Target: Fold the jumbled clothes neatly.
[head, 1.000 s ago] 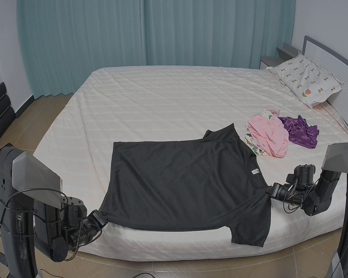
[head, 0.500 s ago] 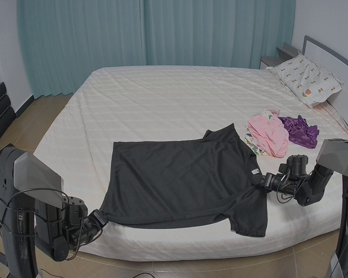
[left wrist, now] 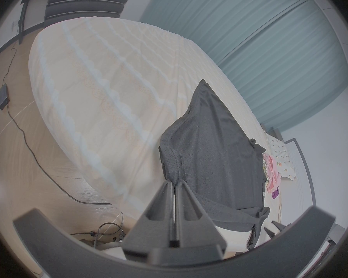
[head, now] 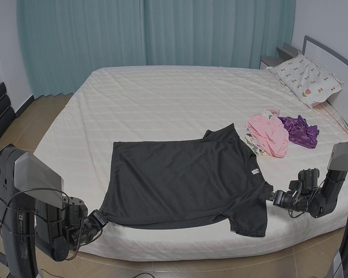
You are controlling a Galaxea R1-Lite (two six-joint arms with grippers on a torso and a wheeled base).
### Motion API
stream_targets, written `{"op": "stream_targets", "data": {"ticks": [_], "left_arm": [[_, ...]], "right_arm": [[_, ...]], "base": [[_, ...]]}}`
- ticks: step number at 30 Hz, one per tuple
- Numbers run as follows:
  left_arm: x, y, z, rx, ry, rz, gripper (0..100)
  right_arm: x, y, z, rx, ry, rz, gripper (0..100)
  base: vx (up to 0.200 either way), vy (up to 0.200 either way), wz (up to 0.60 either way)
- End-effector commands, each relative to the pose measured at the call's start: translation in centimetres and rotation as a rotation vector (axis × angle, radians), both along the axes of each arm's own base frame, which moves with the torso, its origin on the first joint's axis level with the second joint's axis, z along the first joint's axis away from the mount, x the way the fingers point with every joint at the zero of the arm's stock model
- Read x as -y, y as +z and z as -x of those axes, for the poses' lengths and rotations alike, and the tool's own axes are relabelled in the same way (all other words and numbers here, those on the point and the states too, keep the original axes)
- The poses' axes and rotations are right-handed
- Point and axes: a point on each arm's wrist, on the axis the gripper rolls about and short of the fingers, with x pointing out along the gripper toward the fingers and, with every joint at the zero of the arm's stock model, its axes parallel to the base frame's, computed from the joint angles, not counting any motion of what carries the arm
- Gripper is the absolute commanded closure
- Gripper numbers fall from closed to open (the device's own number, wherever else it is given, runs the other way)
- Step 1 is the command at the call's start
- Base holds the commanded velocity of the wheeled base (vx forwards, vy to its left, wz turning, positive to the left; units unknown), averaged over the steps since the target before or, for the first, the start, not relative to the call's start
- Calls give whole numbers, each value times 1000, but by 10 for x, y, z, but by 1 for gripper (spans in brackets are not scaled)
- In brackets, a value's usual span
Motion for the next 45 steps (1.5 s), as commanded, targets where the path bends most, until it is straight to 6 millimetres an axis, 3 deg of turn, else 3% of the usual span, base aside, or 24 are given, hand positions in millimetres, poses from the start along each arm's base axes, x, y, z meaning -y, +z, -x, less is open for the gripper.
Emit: {"op": "stream_targets", "data": {"ticks": [1,2,4,18,19,31,39,45], "left_arm": [[0,1,-1,13,1,3,100],[0,1,-1,13,1,3,100],[-1,1,-2,16,5,6,100],[-1,1,-2,16,4,5,100],[-1,1,-2,16,3,6,100],[-2,2,-2,16,5,10,100],[-3,2,0,12,16,1,100],[-11,8,2,24,43,-2,100]], "right_arm": [[-15,0,31,-73,72,-3,0],[-15,0,31,-73,72,-3,0],[-21,-9,49,-130,132,54,0],[-32,-20,54,-120,163,150,0],[-33,-21,53,-120,164,151,100],[-27,-15,65,-144,131,159,100],[-4,17,102,-139,88,80,100],[-2,27,115,-123,74,72,100]], "base": [[0,0,0],[0,0,0],[0,0,0],[0,0,0],[0,0,0],[0,0,0],[0,0,0],[0,0,0]]}}
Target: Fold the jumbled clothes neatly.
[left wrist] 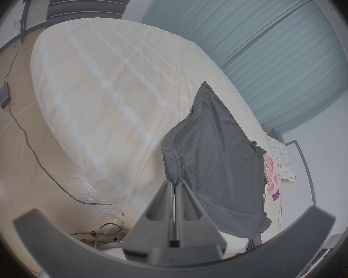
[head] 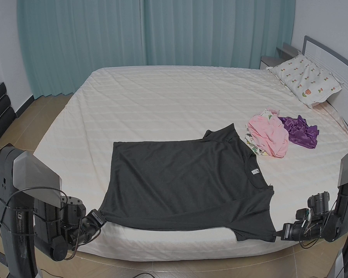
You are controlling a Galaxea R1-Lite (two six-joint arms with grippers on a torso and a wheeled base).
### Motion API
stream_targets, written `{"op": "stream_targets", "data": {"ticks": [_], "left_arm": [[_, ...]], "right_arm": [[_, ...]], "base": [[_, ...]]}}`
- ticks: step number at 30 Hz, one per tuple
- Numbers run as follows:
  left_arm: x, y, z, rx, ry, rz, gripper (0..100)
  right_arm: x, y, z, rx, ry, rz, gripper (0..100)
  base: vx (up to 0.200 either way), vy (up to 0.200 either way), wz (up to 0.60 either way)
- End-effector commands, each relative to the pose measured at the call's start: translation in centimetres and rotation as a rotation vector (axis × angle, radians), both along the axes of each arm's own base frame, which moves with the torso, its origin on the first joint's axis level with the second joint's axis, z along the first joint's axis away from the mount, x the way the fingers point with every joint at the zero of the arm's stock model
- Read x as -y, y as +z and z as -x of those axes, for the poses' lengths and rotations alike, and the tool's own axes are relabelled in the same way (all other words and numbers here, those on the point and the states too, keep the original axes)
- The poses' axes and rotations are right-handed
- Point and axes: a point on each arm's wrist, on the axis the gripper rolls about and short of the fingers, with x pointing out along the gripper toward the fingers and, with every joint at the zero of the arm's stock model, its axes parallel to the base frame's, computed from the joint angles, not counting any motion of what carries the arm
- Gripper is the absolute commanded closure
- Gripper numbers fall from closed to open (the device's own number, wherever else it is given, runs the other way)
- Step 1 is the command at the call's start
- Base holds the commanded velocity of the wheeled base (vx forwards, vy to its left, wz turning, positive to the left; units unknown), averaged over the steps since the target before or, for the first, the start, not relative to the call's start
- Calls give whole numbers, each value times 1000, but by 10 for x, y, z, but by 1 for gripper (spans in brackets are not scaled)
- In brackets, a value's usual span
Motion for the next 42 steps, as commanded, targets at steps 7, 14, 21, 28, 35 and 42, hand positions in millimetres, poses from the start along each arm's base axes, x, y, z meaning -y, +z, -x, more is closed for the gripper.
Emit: {"op": "stream_targets", "data": {"ticks": [7,14,21,28,35,42], "left_arm": [[-4,25,4,82,8,5,100],[-5,21,10,53,8,-5,100],[-1,17,18,15,-37,-39,100],[0,12,29,-37,-73,-80,100],[3,11,35,-59,-97,-91,100],[9,3,44,-135,-112,-146,100]], "right_arm": [[4,30,18,47,-54,-21,100],[1,37,34,-26,-39,-12,100],[-2,41,46,-86,-35,30,100],[-4,47,52,-73,-26,43,100],[-3,50,54,-73,-34,46,100],[-1,47,60,-120,-13,78,100]], "base": [[0,0,0],[0,0,0],[0,0,0],[0,0,0],[0,0,0],[0,0,0]]}}
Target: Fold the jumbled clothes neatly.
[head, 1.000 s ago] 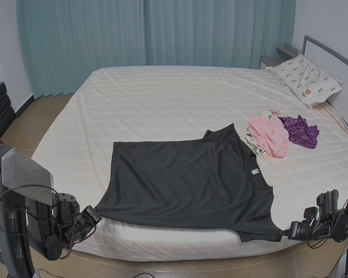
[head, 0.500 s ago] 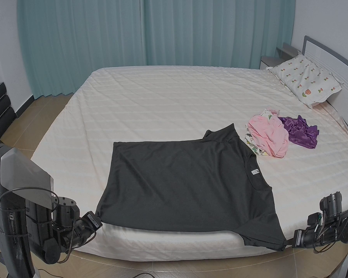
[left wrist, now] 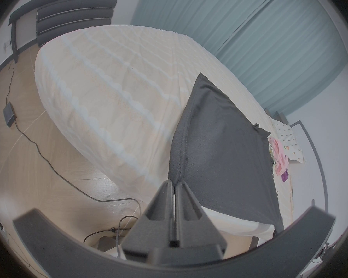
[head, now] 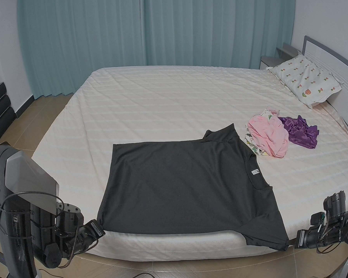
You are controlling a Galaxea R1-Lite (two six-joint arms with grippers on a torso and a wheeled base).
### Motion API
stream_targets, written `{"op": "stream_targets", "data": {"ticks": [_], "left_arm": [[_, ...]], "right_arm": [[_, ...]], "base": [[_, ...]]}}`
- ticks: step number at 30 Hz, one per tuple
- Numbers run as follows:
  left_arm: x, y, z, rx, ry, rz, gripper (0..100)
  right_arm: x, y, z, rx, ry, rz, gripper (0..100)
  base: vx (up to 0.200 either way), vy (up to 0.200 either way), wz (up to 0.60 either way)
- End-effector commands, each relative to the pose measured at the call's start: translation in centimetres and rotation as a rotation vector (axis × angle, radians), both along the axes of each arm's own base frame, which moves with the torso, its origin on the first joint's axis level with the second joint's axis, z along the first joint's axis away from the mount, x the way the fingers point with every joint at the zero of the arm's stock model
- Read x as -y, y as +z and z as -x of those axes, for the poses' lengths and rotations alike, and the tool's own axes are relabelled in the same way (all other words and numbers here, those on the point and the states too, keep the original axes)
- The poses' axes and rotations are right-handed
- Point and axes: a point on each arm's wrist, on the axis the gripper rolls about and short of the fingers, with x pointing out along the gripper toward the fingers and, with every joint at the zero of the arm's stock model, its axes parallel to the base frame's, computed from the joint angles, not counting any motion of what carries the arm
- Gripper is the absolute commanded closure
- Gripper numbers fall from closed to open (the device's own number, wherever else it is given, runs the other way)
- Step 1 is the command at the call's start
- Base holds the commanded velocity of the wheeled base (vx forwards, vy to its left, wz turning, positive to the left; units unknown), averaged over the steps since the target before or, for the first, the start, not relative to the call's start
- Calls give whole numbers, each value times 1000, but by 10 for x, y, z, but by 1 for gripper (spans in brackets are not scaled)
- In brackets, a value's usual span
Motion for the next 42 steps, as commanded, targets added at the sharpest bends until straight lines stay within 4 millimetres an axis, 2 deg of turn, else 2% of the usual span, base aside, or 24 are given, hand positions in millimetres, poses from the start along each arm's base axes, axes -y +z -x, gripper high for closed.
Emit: {"op": "stream_targets", "data": {"ticks": [1,12,22,29,34,36,42], "left_arm": [[3,-5,9,-57,-16,-36,100],[10,-5,23,-155,-52,-99,100],[14,7,36,-205,-96,-116,100],[16,22,24,-54,-85,-68,100],[16,33,15,42,-99,-66,100],[15,39,1,90,-74,-52,100],[16,43,-23,104,-49,-49,100]], "right_arm": [[1,-1,7,-21,13,11,100],[5,-2,11,-55,17,30,100],[14,-1,12,-34,27,55,100],[14,12,-4,76,51,-5,100],[14,28,-24,168,11,-33,100],[14,38,-36,219,-3,-60,100],[15,49,-58,279,5,-66,100]], "base": [[0,0,0],[0,0,0],[0,0,0],[0,0,0],[0,0,0],[0,0,0],[0,0,0]]}}
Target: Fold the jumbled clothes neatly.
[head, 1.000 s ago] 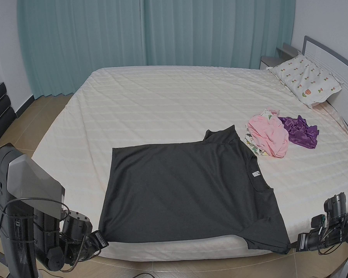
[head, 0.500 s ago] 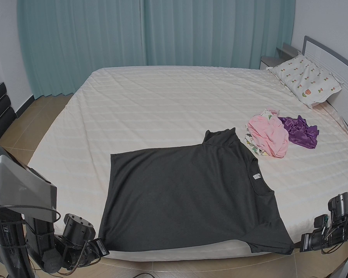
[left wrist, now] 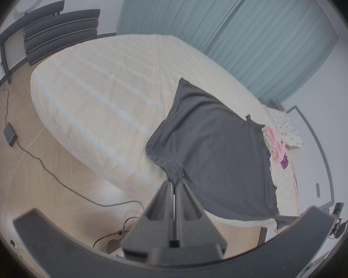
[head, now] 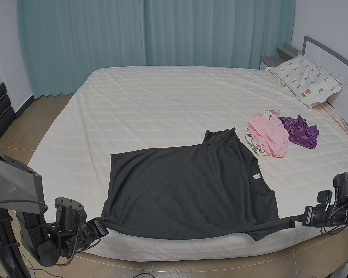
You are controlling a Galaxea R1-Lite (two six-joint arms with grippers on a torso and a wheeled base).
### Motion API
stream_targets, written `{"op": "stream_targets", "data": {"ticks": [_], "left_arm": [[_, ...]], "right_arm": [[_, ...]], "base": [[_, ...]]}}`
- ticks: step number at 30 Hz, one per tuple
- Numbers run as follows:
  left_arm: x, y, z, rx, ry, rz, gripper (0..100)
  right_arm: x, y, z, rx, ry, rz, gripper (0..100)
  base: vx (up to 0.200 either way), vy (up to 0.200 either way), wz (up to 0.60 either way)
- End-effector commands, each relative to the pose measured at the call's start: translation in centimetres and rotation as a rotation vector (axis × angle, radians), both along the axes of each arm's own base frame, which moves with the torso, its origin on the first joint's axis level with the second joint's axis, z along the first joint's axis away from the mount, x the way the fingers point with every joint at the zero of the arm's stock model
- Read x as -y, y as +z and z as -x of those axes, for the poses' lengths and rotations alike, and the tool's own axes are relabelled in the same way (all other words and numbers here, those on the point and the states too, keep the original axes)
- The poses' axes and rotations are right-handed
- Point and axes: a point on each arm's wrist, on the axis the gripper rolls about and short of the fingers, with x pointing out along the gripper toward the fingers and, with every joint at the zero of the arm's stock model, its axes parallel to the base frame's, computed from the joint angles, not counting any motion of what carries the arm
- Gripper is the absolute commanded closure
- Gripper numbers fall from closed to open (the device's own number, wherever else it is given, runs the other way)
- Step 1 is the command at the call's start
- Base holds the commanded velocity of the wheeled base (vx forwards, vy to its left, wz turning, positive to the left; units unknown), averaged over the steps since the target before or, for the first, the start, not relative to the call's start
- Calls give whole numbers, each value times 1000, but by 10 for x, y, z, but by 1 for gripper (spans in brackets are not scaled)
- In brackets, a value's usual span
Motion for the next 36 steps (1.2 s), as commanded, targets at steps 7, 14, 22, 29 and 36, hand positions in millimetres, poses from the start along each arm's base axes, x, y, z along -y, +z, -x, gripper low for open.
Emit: {"op": "stream_targets", "data": {"ticks": [7,14,22,29,36], "left_arm": [[2,43,-37,15,-7,52,100],[-1,49,-46,-85,5,30,100],[-10,59,-43,-53,39,46,100],[-16,67,-36,-45,48,49,100],[-14,51,-48,-90,42,52,100]], "right_arm": [[1,27,-40,146,8,0,100],[-3,36,-53,186,28,1,100],[-7,38,-60,208,55,-8,100],[-7,38,-60,208,58,-11,100],[-7,41,-65,225,63,-18,100]], "base": [[0,0,0],[0,0,0],[0,0,0],[0,0,0],[0,0,0]]}}
